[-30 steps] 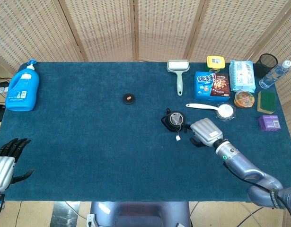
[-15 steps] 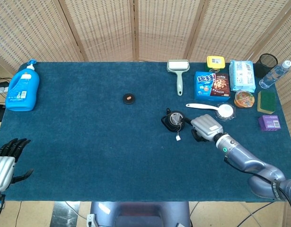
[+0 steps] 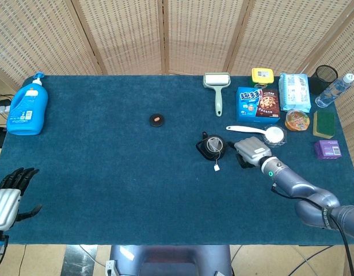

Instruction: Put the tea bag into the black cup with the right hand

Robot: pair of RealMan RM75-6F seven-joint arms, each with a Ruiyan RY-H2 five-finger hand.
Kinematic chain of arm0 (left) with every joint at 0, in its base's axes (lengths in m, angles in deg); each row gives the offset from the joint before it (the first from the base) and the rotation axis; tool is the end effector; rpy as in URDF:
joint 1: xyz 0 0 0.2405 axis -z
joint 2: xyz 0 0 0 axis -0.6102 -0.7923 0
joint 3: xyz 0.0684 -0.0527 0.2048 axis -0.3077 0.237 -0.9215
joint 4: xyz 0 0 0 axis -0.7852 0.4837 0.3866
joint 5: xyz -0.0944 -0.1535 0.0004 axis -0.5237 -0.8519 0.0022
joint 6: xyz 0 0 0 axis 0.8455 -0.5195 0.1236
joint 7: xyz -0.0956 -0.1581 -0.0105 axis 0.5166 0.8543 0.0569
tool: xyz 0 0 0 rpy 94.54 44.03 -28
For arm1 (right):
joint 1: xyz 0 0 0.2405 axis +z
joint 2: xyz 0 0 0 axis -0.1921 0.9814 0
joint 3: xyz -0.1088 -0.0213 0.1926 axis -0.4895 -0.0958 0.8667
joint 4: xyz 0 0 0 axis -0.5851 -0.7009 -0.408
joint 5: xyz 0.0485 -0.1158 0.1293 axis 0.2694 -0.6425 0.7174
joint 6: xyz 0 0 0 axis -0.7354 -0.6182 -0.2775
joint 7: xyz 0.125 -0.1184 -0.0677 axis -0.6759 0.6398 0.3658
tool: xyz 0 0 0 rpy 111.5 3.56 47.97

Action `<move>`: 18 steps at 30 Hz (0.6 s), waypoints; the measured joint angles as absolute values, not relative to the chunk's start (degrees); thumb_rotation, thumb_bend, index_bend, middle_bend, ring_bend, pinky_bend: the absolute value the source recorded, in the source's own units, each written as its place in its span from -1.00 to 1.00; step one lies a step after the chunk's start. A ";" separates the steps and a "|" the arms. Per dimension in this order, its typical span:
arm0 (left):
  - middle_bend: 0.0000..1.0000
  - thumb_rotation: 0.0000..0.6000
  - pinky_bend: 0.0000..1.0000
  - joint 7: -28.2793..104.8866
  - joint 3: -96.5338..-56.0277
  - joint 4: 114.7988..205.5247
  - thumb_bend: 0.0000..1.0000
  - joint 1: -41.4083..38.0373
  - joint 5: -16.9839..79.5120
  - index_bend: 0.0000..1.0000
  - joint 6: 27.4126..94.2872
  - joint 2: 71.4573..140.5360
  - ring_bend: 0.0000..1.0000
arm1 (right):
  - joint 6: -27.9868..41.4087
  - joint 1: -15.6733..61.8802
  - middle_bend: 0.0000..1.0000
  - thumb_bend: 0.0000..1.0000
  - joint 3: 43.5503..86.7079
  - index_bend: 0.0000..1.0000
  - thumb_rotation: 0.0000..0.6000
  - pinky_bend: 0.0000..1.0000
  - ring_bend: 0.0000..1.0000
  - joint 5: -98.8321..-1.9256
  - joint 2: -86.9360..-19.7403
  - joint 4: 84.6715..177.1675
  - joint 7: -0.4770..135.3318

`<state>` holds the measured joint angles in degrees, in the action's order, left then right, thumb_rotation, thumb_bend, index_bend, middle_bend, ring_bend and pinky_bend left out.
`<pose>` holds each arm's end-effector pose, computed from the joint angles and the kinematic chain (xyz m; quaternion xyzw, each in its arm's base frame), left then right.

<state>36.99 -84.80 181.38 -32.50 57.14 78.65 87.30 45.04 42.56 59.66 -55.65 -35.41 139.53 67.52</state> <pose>-0.2687 0.2066 0.1479 -0.6217 -0.4126 -0.3606 0.5596 -0.1585 -0.3881 0.0603 0.8154 -0.3995 0.1978 0.3693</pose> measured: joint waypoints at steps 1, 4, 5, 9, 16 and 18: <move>-0.76 1.00 -0.78 37.04 -84.78 181.31 -0.50 -32.47 57.03 -0.75 78.58 87.33 -0.86 | 45.16 42.68 1.00 0.62 59.56 -0.70 1.00 1.00 1.00 -55.26 -35.63 139.26 67.77; -0.75 1.00 -0.78 37.19 -84.74 181.03 -0.50 -32.47 56.82 -0.74 78.50 87.43 -0.86 | 45.46 43.14 1.00 0.62 59.22 -0.70 1.00 1.00 1.00 -53.86 -36.49 138.18 68.82; -0.76 1.00 -0.78 37.23 -84.76 180.96 -0.50 -32.47 56.79 -0.75 78.47 87.45 -0.86 | 45.62 43.38 1.00 0.62 59.07 -0.70 1.00 1.00 1.00 -53.32 -36.79 137.94 69.30; -0.76 1.00 -0.78 37.45 -84.75 180.69 -0.50 -32.48 56.66 -0.75 78.42 87.53 -0.86 | 46.13 44.22 1.00 0.62 58.53 -0.70 1.00 1.00 1.00 -51.79 -37.64 137.18 70.86; -0.76 1.00 -0.78 38.00 -84.79 180.09 -0.50 -32.54 56.50 -0.74 78.40 87.64 -0.86 | 46.05 45.47 1.00 0.62 57.70 -0.69 1.00 1.00 1.00 -49.16 -38.67 136.85 73.42; -0.76 1.00 -0.78 38.18 -84.81 179.90 -0.50 -32.54 56.50 -0.75 78.35 87.69 -0.86 | 45.84 45.82 1.00 0.62 57.47 -0.69 1.00 1.00 1.00 -48.37 -38.87 136.98 74.20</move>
<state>38.18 -84.81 179.90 -32.54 56.50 78.35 87.69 45.84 45.82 57.47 -48.37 -38.87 136.98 74.20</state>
